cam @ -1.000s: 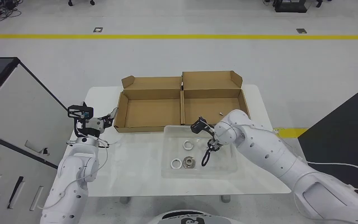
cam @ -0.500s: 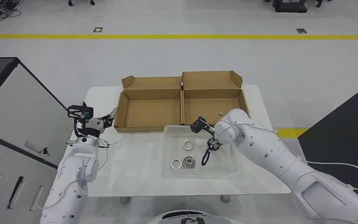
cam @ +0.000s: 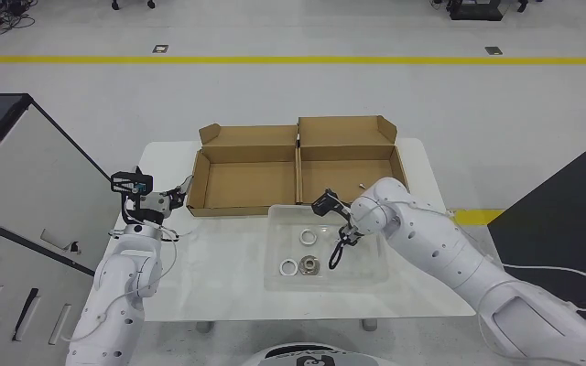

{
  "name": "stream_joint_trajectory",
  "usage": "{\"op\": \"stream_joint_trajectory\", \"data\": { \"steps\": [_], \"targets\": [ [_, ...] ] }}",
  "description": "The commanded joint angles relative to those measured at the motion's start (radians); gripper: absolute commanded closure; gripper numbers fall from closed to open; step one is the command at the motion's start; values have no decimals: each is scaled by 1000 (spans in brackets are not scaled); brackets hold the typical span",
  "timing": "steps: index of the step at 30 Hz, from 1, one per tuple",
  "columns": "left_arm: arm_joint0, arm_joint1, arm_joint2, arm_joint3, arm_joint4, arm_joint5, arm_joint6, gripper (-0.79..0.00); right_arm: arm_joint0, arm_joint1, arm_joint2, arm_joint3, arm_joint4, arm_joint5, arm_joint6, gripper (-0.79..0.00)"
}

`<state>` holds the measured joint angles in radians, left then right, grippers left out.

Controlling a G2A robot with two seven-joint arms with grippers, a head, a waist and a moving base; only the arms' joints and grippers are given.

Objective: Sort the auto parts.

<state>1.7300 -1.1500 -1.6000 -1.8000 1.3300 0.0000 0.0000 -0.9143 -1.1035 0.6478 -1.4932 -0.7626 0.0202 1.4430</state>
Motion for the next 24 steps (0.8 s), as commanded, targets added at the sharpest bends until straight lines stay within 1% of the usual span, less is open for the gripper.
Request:
{"op": "stream_joint_trajectory", "data": {
  "steps": [1, 8, 13, 16, 18, 24],
  "targets": [
    [0, 0, 0, 0, 0, 0, 0, -785, 1, -1, 1, 2, 0, 0, 0, 0],
    [0, 0, 0, 0, 0, 0, 0, -785, 11, 3, 35, -19, 24, 4, 33, 0],
    [0, 0, 0, 0, 0, 0, 0, -785, 19, 21, 119, -84, 78, 12, 91, 0],
    [0, 0, 0, 0, 0, 0, 0, -785, 20, 41, 178, -130, 137, 11, 93, 0],
    [0, 0, 0, 0, 0, 0, 0, -785, 21, 56, 220, -159, 216, 22, 93, 0],
    [0, 0, 0, 0, 0, 0, 0, -785, 42, 121, 303, -211, 362, 43, 93, 0]
  ]
}}
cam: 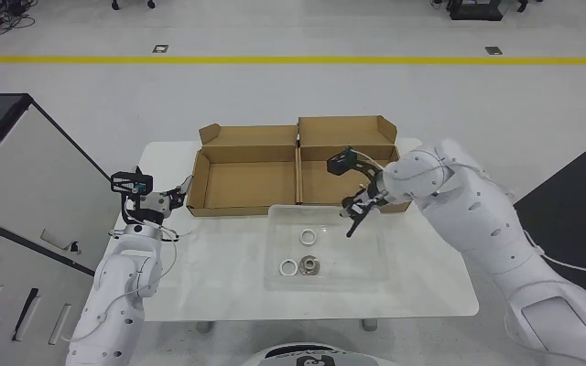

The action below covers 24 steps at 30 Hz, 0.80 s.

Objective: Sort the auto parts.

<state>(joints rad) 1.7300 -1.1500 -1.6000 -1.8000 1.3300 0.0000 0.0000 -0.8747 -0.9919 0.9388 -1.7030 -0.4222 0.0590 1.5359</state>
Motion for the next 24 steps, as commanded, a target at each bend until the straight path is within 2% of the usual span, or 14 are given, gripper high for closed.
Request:
{"op": "stream_joint_trajectory", "data": {
  "steps": [1, 5, 10, 16, 24],
  "targets": [
    [0, 0, 0, 0, 0, 0, 0, -785, 5, 20, 28, -2, 52, 10, 0, 0],
    [0, 0, 0, 0, 0, 0, 0, -785, 11, 57, 112, 3, 221, 47, 0, 0],
    [0, 0, 0, 0, 0, 0, 0, -785, 20, 71, 224, 25, 467, 71, -10, 0],
    [0, 0, 0, 0, 0, 0, 0, -785, 62, 56, 264, 60, 731, 67, -100, 0],
    [0, 0, 0, 0, 0, 0, 0, -785, 177, 8, 208, 125, 1092, 6, -210, 0]
  ]
}}
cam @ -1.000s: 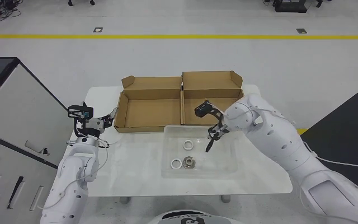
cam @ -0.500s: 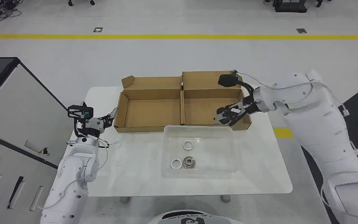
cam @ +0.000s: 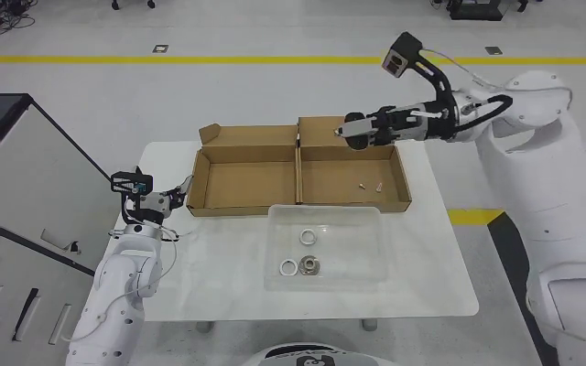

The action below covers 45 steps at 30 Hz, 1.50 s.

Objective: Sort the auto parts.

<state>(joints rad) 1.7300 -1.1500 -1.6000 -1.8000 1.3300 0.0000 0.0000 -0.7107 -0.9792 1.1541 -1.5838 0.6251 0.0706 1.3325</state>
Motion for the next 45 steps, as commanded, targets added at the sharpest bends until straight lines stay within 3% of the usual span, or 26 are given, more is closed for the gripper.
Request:
{"op": "stream_joint_trajectory", "data": {
  "steps": [1, 13, 23, 35, 45],
  "targets": [
    [0, 0, 0, 0, 0, 0, 0, -785, 31, -11, -18, 15, 73, -14, -12, 0],
    [0, 0, 0, 0, 0, 0, 0, -785, 164, -87, -110, 110, 487, -97, -54, 0],
    [0, 0, 0, 0, 0, 0, 0, -785, 210, -123, -143, 123, 602, -103, -19, 0],
    [0, 0, 0, 0, 0, 0, 0, -785, 210, -123, -143, 123, 602, -103, -19, 0],
    [0, 0, 0, 0, 0, 0, 0, -785, 116, -143, -151, -16, 716, -120, 6, 0]
  ]
}}
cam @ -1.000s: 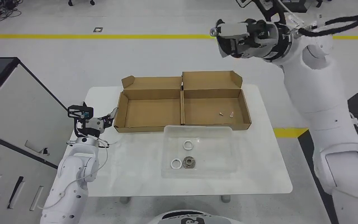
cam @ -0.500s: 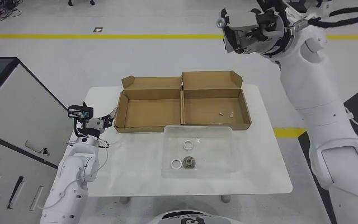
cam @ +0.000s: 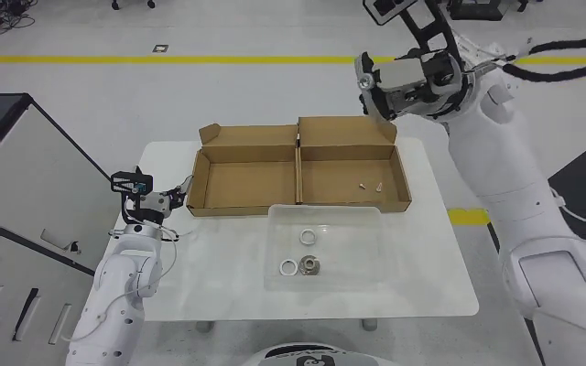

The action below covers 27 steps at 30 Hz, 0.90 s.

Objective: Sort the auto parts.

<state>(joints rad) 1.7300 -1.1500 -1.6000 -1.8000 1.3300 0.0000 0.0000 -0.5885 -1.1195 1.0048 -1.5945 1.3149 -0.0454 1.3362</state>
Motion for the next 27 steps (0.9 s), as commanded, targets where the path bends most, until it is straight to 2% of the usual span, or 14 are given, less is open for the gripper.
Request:
{"op": "stream_joint_trajectory", "data": {
  "steps": [1, 9, 14, 21, 27],
  "targets": [
    [0, 0, 0, 0, 0, 0, 0, -785, -11, -6, -5, -16, 38, -5, 5, 0],
    [0, 0, 0, 0, 0, 0, 0, -785, -54, -48, -28, -70, 297, -45, 8, 0],
    [0, 0, 0, 0, 0, 0, 0, -785, -60, -69, -26, -75, 360, -57, 12, 0],
    [0, 0, 0, 0, 0, 0, 0, -785, -72, -80, 2, -66, 298, -39, -15, 0],
    [0, 0, 0, 0, 0, 0, 0, -785, -74, -66, 49, -66, 72, 30, -47, 0]
  ]
}}
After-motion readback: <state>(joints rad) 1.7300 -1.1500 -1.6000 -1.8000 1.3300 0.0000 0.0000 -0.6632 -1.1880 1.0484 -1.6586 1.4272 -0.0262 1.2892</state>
